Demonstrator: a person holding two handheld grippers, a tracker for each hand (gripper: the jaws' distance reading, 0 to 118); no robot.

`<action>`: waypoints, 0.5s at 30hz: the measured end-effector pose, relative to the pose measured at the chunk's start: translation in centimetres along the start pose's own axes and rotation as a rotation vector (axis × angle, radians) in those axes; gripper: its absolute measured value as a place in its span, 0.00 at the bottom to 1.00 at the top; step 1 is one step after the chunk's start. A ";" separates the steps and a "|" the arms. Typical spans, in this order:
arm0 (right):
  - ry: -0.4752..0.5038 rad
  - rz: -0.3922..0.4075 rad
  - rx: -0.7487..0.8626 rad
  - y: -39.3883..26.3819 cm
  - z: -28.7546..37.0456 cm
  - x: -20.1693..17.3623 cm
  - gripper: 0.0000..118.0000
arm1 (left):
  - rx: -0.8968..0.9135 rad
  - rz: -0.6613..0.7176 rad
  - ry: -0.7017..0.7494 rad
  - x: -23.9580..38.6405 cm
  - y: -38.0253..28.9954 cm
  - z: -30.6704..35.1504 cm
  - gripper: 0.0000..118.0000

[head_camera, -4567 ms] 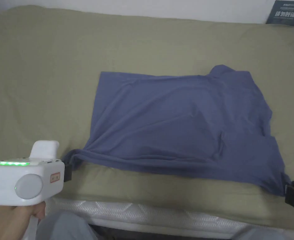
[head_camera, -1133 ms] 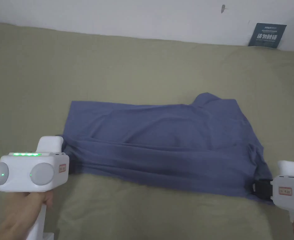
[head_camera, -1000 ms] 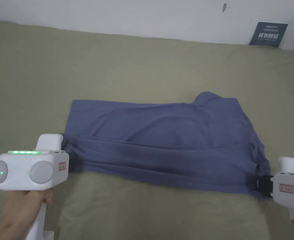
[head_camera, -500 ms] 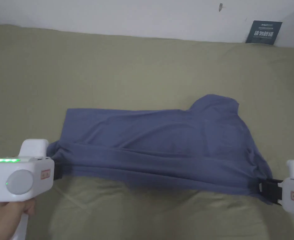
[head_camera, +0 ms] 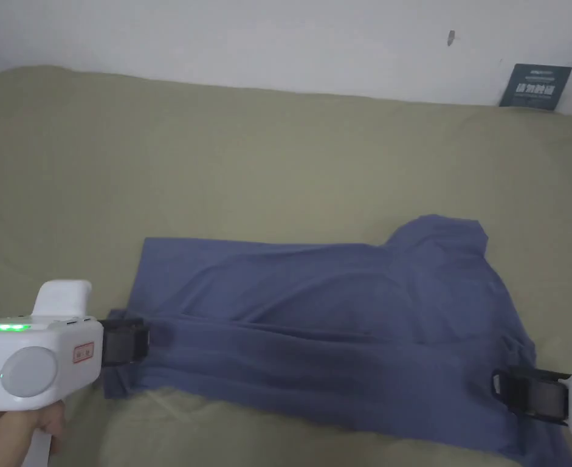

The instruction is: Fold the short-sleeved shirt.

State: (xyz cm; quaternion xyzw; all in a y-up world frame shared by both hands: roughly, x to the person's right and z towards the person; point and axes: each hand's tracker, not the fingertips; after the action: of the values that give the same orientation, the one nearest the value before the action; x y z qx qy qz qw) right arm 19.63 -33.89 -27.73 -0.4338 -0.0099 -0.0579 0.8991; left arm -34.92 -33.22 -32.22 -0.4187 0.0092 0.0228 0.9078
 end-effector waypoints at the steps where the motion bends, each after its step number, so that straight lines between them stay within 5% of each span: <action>1: -0.004 0.002 0.010 1.1 -0.3 -0.2 0.93 | 0.004 0.004 -0.009 -0.5 1.1 -0.4 0.84; 3: -0.014 0.012 0.043 2.8 -0.3 -1.0 0.83 | 0.025 0.007 -0.003 -0.1 2.9 -1.3 0.65; 4: -0.013 0.014 0.057 3.8 -0.8 -1.2 0.59 | 0.040 0.004 0.012 0.3 3.8 -2.1 0.36; 5: -0.027 0.019 0.062 4.7 -1.6 -1.5 0.24 | 0.039 0.000 0.022 0.1 4.8 -3.2 0.08; 6: -0.029 0.024 0.064 5.3 -2.3 -1.6 0.08 | 0.043 0.004 0.029 0.2 5.7 -4.1 0.02; 13: -0.042 0.025 0.024 9.7 -8.1 -1.4 0.08 | -0.059 0.016 0.026 0.4 12.7 -12.8 0.07; 14: -0.048 0.019 0.021 10.0 -8.8 -1.1 0.08 | -0.082 0.014 0.035 0.4 13.4 -14.0 0.22; 15: -0.052 0.015 0.015 10.3 -9.4 -0.8 0.08 | -0.099 0.010 0.062 0.5 13.8 -15.1 0.64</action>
State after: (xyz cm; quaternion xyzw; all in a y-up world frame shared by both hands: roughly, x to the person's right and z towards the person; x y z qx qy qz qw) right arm 19.72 -34.77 -41.65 -0.4284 -0.0305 -0.0399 0.9022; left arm -35.08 -35.68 -52.54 -0.4634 0.0382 0.0145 0.8852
